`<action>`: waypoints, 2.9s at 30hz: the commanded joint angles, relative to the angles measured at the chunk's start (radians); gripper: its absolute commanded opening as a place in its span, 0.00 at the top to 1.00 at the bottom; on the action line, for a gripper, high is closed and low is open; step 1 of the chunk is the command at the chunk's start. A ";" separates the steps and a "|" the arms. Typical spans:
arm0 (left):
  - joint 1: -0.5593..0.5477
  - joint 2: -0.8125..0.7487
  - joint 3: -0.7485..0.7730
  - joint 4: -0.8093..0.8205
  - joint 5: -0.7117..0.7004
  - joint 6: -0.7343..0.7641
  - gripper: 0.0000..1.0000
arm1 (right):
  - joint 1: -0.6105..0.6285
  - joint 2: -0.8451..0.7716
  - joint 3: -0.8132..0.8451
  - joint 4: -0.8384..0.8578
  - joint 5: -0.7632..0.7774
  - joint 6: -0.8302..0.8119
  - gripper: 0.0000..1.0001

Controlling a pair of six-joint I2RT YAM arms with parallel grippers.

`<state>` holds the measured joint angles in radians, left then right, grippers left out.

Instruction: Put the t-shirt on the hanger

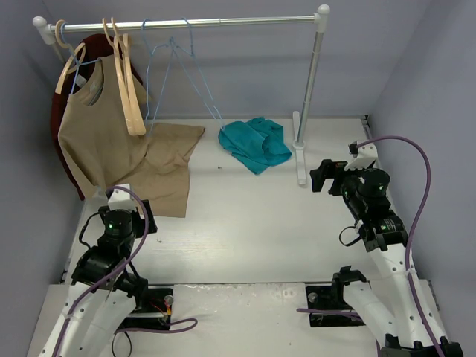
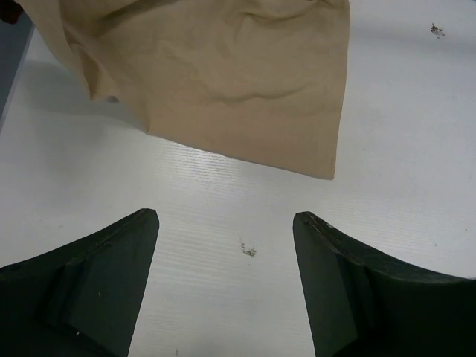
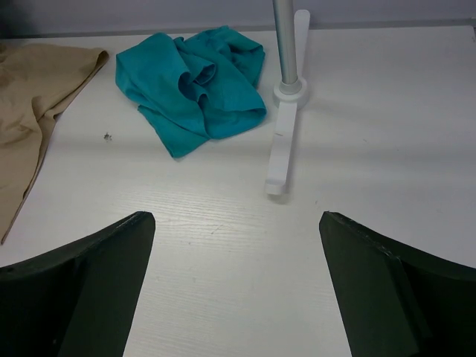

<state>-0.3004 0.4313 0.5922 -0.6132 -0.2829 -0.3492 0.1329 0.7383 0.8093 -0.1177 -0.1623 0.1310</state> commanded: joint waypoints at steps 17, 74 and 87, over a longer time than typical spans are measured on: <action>-0.002 0.175 0.147 -0.017 0.007 -0.137 0.27 | 0.131 0.439 0.212 0.279 0.041 0.042 0.05; -0.008 0.247 0.176 -0.037 0.226 -0.306 0.27 | 0.381 0.073 0.188 -0.251 0.234 -0.027 0.18; -0.011 0.216 0.184 -0.144 0.238 -0.332 0.27 | 0.338 0.636 0.223 0.099 -0.046 -0.040 0.51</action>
<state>-0.3069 0.6491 0.7547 -0.7422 -0.0502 -0.6624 0.4961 1.3075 0.9901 -0.1825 -0.1108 0.1005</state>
